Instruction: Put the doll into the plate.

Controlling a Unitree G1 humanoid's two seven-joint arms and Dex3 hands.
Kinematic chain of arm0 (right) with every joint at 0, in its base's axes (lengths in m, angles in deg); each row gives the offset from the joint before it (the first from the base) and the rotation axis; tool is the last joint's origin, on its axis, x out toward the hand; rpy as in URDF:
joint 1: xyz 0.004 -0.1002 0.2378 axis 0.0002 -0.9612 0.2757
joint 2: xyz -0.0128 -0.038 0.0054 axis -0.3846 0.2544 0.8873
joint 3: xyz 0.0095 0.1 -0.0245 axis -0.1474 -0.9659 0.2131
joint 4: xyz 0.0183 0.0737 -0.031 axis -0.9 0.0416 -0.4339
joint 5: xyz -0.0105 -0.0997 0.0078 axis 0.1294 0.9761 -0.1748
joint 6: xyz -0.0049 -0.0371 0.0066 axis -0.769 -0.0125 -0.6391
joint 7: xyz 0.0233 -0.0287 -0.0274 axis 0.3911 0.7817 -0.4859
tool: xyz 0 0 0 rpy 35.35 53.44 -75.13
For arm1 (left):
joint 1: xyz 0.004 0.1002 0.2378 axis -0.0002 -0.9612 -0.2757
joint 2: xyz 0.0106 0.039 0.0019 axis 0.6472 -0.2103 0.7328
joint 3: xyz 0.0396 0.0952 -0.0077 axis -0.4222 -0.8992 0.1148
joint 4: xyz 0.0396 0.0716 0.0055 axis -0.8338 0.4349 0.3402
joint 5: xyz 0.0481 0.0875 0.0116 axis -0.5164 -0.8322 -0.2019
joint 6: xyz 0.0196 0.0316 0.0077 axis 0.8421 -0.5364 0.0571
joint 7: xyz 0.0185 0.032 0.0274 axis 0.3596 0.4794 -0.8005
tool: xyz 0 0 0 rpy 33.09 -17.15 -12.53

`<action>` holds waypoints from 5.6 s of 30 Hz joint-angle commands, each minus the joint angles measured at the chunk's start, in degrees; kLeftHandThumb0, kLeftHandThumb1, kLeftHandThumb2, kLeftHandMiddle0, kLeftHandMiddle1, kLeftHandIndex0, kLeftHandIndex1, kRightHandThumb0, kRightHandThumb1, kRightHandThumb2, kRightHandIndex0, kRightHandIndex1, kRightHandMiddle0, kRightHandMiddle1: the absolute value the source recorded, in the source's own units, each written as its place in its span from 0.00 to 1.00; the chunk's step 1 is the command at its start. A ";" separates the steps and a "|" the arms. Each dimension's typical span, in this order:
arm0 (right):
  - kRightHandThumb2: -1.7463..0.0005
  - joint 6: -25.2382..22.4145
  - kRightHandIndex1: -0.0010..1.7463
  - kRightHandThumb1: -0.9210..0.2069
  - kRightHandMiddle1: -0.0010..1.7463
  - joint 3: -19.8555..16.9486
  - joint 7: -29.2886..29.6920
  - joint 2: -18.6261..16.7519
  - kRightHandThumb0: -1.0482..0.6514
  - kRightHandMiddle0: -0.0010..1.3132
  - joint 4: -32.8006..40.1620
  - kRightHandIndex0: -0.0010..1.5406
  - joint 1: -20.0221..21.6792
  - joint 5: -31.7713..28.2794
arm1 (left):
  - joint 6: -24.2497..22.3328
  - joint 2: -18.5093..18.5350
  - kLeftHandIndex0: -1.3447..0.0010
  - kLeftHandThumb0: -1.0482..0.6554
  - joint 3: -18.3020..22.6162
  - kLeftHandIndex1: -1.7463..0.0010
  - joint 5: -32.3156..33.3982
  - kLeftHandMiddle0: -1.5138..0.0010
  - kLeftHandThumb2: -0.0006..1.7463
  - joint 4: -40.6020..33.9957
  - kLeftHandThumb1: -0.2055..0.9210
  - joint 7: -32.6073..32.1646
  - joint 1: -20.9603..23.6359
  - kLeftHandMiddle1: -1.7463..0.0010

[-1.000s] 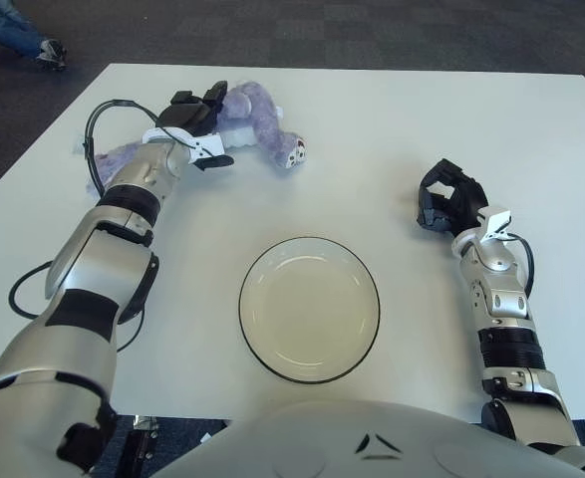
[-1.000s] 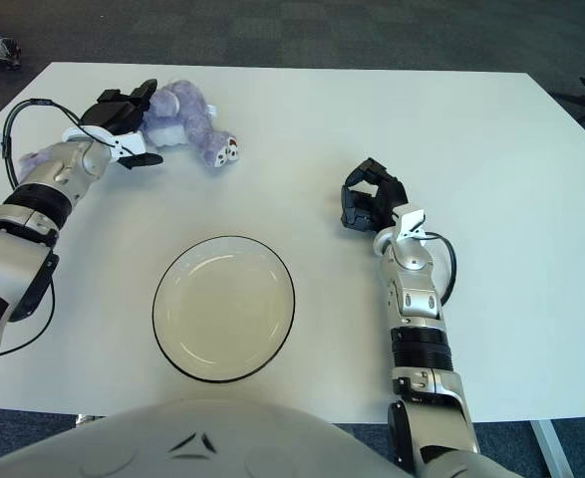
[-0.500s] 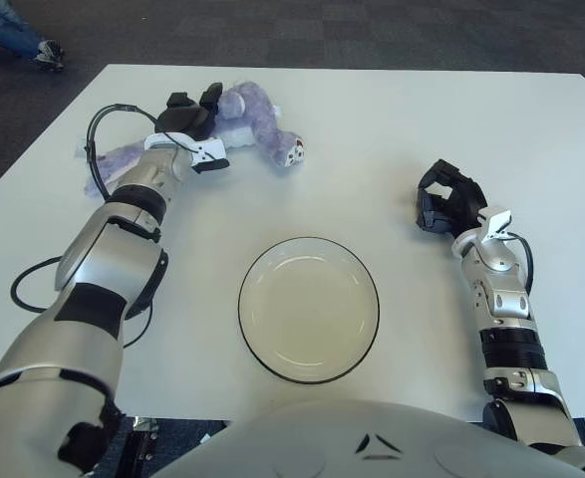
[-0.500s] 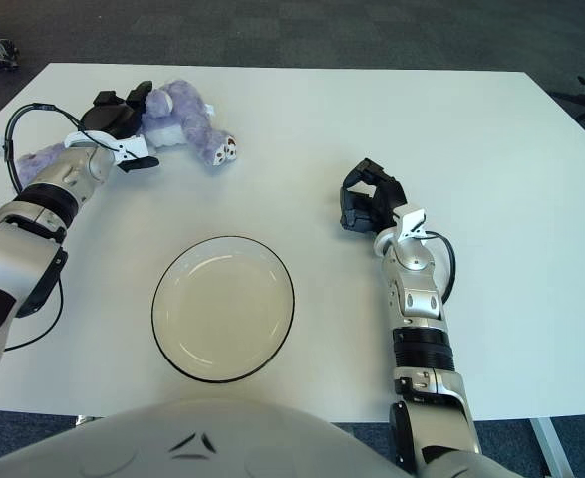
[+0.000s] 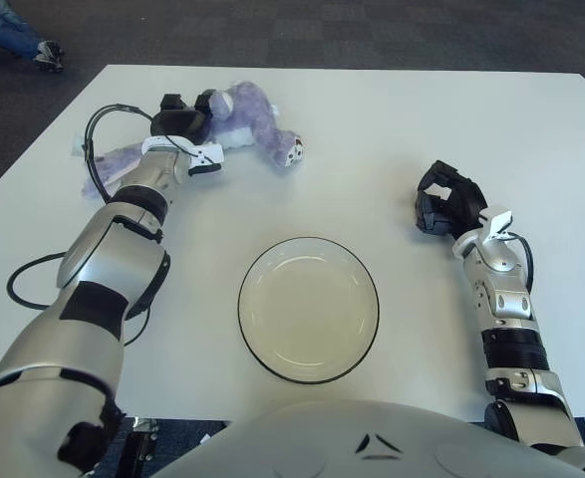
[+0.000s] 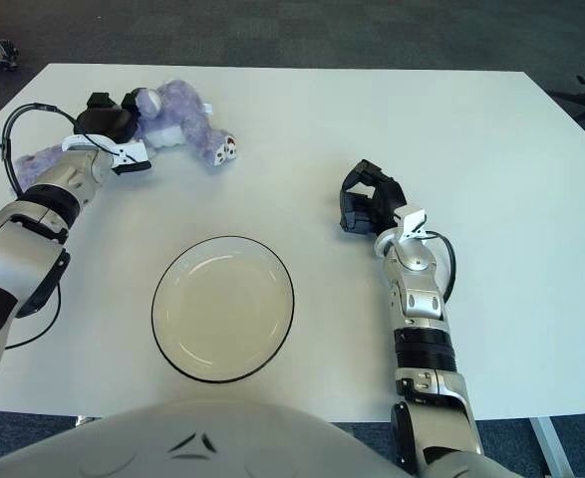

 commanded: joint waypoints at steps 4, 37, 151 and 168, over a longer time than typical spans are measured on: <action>0.23 0.61 1.00 0.56 1.00 0.03 -1.42 0.41 0.33 0.48 -0.35 0.77 -1.30 -0.45 | -2.56 -0.06 1.00 0.35 -1.63 0.76 -1.26 0.99 0.60 1.63 0.42 1.13 -1.64 0.08; 0.20 -1.83 1.00 0.60 1.00 0.95 -4.52 1.17 0.32 0.51 1.32 0.79 -1.49 -0.76 | -1.65 -0.68 1.00 0.87 0.50 0.05 1.30 0.61 0.68 2.17 0.52 -0.32 -3.60 0.04; 0.44 -6.68 1.00 0.30 1.00 15.37 12.60 3.29 0.38 0.31 5.16 0.56 12.37 31.08 | 3.80 0.94 0.51 0.61 7.16 0.00 1.16 0.40 1.00 -58.42 0.13 13.51 -23.84 0.00; 0.50 -11.21 0.82 0.32 0.80 16.00 6.34 3.94 0.25 0.02 8.91 0.09 11.18 29.98 | 4.05 -0.37 0.51 0.61 7.58 0.01 0.33 0.40 1.00 -57.16 0.13 12.88 -23.34 0.00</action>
